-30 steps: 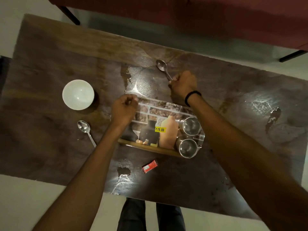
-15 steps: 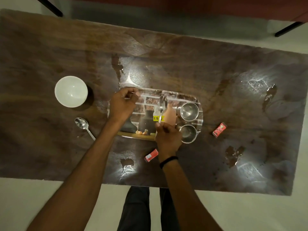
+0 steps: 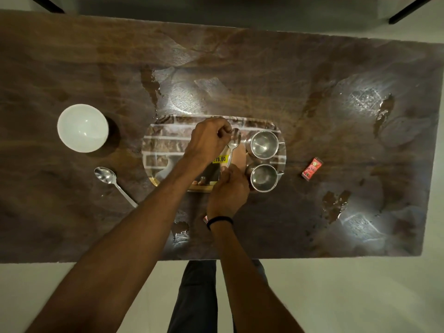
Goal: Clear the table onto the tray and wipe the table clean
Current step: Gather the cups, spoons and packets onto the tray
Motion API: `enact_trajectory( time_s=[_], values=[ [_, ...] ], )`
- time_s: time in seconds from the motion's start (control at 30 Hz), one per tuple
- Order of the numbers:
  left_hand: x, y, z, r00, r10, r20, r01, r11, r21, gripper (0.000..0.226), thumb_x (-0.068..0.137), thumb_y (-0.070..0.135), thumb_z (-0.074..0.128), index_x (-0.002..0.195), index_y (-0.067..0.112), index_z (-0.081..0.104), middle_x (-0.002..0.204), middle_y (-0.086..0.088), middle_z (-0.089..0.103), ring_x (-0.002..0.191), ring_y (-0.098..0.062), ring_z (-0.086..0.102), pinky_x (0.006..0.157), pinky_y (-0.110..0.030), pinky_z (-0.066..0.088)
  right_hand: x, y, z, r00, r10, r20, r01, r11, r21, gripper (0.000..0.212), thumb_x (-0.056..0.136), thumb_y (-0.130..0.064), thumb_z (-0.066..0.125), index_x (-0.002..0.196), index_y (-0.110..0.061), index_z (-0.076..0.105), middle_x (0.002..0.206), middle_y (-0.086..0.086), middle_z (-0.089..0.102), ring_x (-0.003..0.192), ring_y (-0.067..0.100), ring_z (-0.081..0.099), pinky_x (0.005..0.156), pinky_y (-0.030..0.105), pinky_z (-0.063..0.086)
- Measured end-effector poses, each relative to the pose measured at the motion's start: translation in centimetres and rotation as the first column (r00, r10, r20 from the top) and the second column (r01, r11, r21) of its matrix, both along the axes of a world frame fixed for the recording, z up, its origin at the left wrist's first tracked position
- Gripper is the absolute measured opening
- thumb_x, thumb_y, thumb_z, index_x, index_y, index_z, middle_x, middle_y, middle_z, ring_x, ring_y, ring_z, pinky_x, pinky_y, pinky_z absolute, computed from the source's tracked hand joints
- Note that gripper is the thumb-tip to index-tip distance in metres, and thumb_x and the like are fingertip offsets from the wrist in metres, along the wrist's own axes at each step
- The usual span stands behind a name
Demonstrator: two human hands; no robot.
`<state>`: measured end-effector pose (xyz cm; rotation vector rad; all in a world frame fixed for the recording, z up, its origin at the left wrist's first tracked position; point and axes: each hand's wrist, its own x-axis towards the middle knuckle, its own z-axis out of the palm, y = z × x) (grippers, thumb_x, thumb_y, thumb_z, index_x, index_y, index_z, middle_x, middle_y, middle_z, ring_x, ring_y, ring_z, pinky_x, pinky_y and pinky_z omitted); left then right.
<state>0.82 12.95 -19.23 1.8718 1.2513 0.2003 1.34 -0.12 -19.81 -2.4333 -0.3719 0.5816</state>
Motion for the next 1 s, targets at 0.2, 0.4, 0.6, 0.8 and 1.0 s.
enact_trajectory(
  time_s=[0.2,0.4,0.6,0.8,1.0],
  values=[
    [0.1,-0.3,-0.5,0.999,-0.040,0.016,0.040,0.998,0.039,0.030,0.090,0.020,0.070,0.119,0.016,0.068,0.110,-0.002,0.073,0.091,-0.014,0.068,0.084,-0.029,0.056,-0.9,-0.8,-0.4,0.984,0.117,0.134,-0.120,0.993,0.015,0.028,0.097,-0.006,0.061,0.124,-0.007,0.068,0.119,0.016,0.068,0.106,0.032,0.065,0.088,0.035,0.053],
    [-0.4,0.3,-0.6,1.000,0.011,0.006,-0.011,0.995,0.103,0.023,0.089,0.020,0.068,0.112,0.017,0.072,0.100,-0.005,0.072,0.084,-0.012,0.065,0.076,-0.025,0.053,-0.9,-0.5,-0.5,0.969,0.156,0.191,-0.165,0.986,0.034,0.029,0.094,-0.001,0.064,0.122,-0.004,0.068,0.121,0.016,0.068,0.109,0.033,0.065,0.089,0.040,0.057],
    [-0.3,0.5,-0.5,0.999,0.017,0.031,-0.019,0.996,0.089,0.023,0.088,0.017,0.069,0.111,0.016,0.072,0.101,-0.005,0.073,0.085,-0.015,0.067,0.078,-0.031,0.057,-1.3,-1.4,-0.6,0.960,0.189,0.205,-0.199,0.980,0.030,0.030,0.089,0.007,0.065,0.119,0.002,0.068,0.120,0.022,0.066,0.109,0.038,0.065,0.091,0.045,0.058],
    [-1.2,0.0,0.2,0.997,0.062,0.055,-0.064,0.998,0.022,0.031,0.090,0.015,0.067,0.121,0.016,0.068,0.105,-0.003,0.075,0.087,-0.011,0.069,0.085,-0.032,0.058,-1.5,-1.8,-0.1,0.960,0.169,0.221,-0.179,0.983,0.025,0.032,0.087,0.004,0.063,0.119,0.003,0.068,0.121,0.025,0.065,0.109,0.042,0.064,0.095,0.039,0.048],
    [-6.5,-1.9,3.1,0.933,0.357,0.048,-0.355,0.934,-0.048,0.021,0.092,0.020,0.064,0.111,0.019,0.072,0.090,0.001,0.074,0.078,-0.011,0.067,0.075,-0.024,0.056,-4.9,-2.7,2.9,0.961,0.258,0.095,-0.268,0.958,0.105,0.028,0.092,0.002,0.062,0.119,-0.003,0.069,0.121,0.019,0.065,0.116,0.031,0.060,0.103,0.031,0.046]
  ],
)
